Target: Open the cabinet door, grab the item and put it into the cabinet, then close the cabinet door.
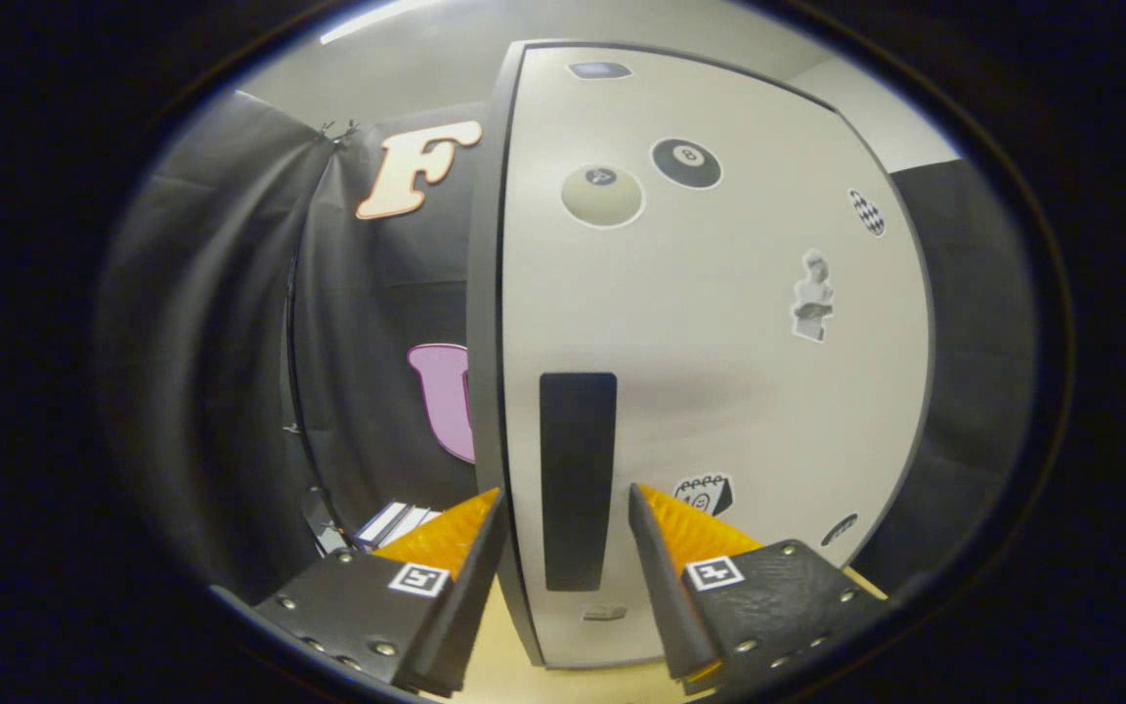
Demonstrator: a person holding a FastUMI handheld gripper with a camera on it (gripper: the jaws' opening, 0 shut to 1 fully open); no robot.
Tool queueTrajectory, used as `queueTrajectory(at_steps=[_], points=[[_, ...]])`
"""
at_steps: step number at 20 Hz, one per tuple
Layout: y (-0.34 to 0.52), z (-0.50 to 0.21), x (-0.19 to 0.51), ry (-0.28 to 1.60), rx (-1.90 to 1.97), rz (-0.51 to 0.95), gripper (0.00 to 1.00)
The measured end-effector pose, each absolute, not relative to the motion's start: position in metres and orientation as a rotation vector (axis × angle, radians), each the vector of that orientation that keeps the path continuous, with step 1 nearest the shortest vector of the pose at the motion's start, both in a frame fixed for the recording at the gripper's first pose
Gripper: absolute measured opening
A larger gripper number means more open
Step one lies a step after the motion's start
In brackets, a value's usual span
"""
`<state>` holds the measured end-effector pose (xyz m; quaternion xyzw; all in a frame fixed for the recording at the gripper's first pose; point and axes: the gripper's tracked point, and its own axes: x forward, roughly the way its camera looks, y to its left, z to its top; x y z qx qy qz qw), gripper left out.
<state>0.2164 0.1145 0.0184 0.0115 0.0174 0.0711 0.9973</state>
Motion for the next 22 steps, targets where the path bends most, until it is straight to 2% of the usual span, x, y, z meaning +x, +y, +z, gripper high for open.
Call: queueTrajectory(at_steps=[5, 6, 8, 9, 15, 22], points=[[0.111, 0.018, 0.222, 0.047, 0.038, 0.112, 0.36], [0.112, 0.018, 0.223, 0.051, 0.046, 0.111, 0.30], [0.111, 0.016, 0.218, 0.067, 0.059, 0.120, 0.31], [0.111, 0.017, 0.219, 0.064, 0.063, 0.125, 0.23], [0.102, 0.018, 0.192, 0.052, 0.055, 0.127, 0.23], [0.066, 0.029, 0.129, 0.054, 0.076, 0.080, 0.23]])
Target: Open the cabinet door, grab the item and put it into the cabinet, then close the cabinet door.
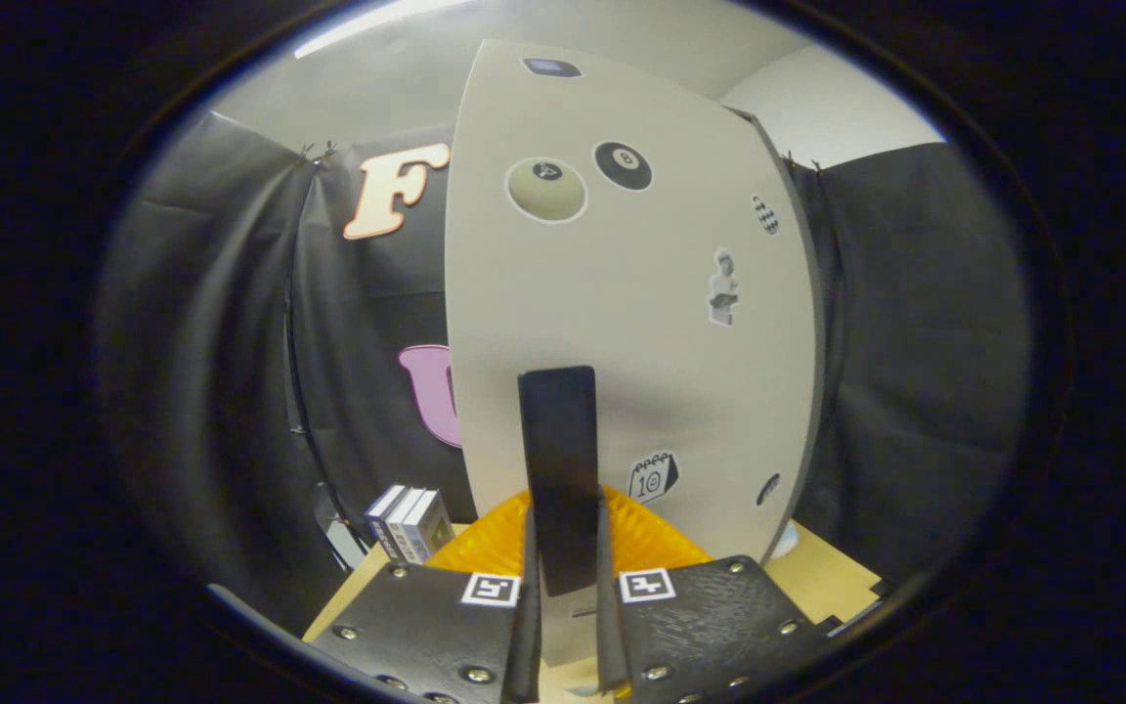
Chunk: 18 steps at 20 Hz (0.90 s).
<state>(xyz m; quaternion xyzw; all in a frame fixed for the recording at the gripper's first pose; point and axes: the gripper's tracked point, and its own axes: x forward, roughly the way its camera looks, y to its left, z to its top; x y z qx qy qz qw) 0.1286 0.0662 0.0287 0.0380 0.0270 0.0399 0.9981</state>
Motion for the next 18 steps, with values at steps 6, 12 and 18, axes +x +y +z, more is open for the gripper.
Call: queueTrajectory(at_steps=[6, 12, 18], points=[[0.018, 0.026, 0.072, 0.062, 0.096, 0.038, 0.22], [-0.013, 0.026, 0.050, 0.064, 0.133, 0.013, 0.22], [-0.047, 0.024, 0.033, 0.070, 0.149, -0.027, 0.22]])
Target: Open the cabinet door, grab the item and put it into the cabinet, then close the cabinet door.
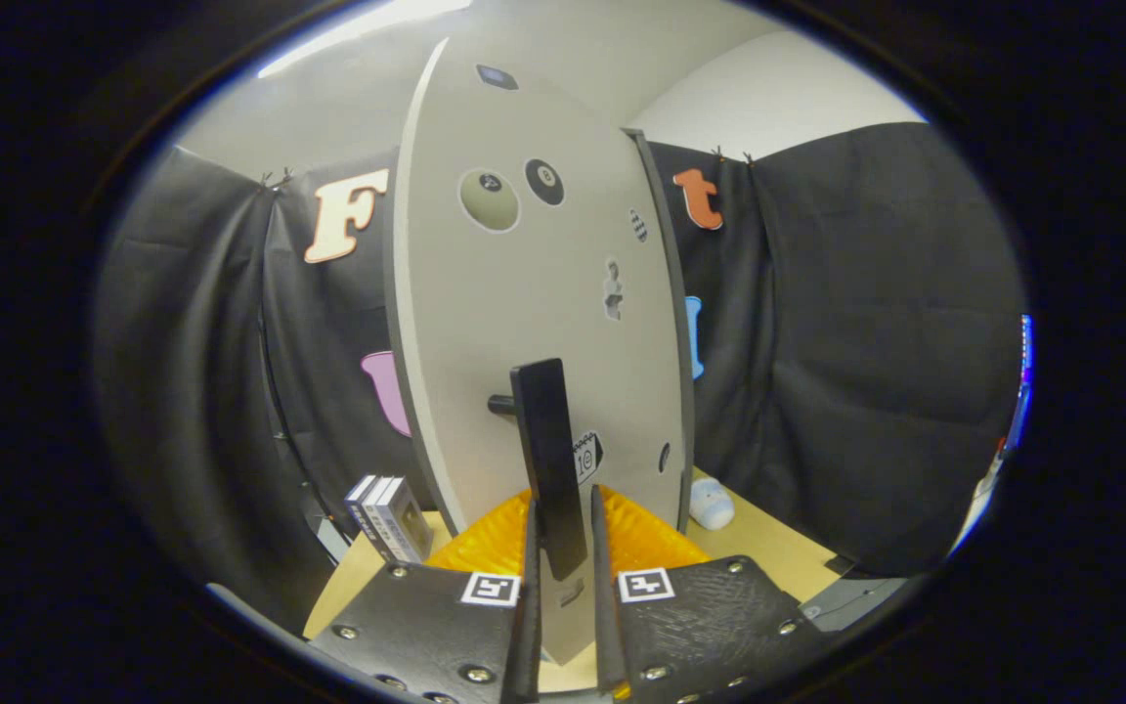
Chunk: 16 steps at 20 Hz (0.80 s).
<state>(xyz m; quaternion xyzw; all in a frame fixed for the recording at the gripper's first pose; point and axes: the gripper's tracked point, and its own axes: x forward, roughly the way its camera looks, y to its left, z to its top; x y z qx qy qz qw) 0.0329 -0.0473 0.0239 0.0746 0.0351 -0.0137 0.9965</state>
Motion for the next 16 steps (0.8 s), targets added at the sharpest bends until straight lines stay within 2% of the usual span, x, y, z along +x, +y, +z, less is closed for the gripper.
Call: queueTrajectory(at_steps=[4, 7, 9, 16], points=[[-0.078, 0.023, 0.021, 0.067, 0.133, -0.081, 0.22], [-0.086, 0.021, 0.017, 0.076, 0.134, -0.053, 0.22], [-0.097, 0.022, 0.017, 0.070, 0.119, -0.061, 0.08], [-0.140, 0.022, 0.010, 0.070, 0.108, -0.135, 0.10]])
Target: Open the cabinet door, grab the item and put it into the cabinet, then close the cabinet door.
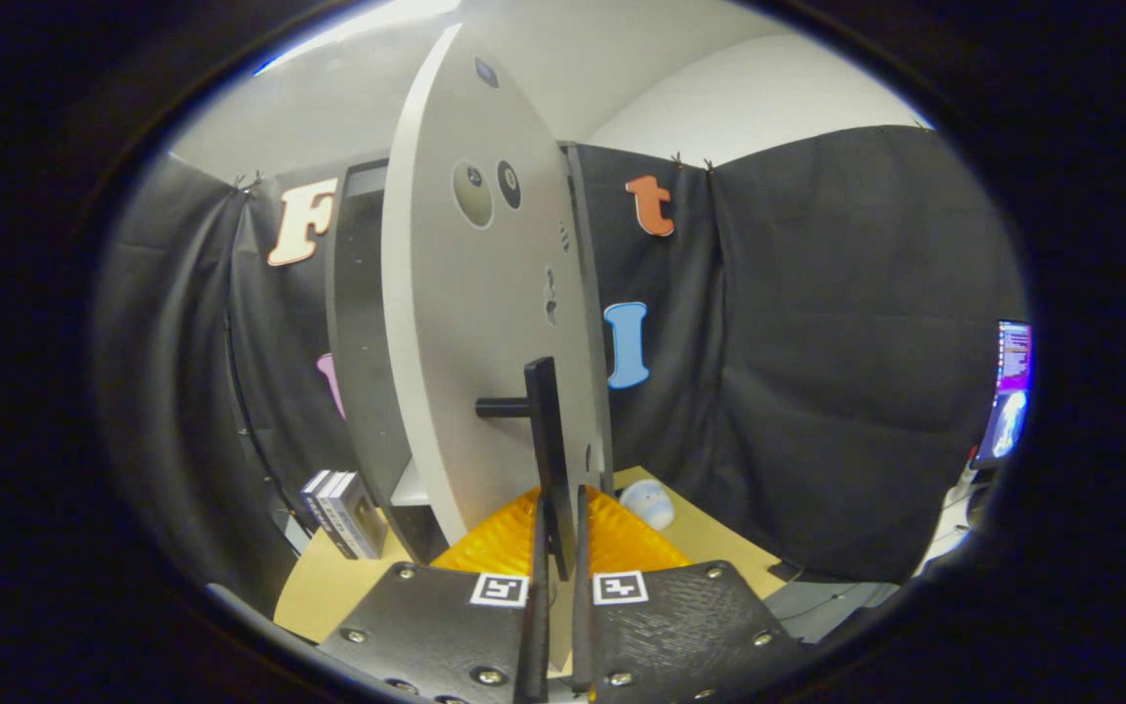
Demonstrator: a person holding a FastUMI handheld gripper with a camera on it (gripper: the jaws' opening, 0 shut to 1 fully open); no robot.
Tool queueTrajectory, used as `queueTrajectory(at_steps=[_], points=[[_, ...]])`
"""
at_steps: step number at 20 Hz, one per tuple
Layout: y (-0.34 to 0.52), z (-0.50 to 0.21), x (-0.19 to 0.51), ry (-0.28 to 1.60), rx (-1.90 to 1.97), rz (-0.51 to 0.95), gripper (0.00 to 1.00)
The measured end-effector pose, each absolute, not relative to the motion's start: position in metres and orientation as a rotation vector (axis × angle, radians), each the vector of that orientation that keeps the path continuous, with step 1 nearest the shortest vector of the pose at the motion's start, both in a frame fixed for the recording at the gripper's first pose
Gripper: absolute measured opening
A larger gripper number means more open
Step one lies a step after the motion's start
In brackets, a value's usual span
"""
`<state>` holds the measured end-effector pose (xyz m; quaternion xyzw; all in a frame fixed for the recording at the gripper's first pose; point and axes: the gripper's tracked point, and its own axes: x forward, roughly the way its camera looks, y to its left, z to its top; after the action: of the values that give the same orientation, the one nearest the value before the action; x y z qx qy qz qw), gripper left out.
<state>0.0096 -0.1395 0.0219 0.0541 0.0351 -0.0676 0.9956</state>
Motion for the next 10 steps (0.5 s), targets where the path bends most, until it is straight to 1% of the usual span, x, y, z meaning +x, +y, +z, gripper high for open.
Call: queueTrajectory(at_steps=[3, 5, 7, 8, 10], points=[[-0.171, 0.014, 0.011, 0.097, 0.108, -0.174, 0.10], [-0.186, 0.008, 0.014, 0.110, 0.117, -0.174, 0.10], [-0.200, 0.008, 0.014, 0.103, 0.136, -0.152, 0.08], [-0.207, 0.007, 0.014, 0.103, 0.141, -0.138, 0.04], [-0.221, 0.007, 0.017, 0.096, 0.136, -0.095, 0.03]])
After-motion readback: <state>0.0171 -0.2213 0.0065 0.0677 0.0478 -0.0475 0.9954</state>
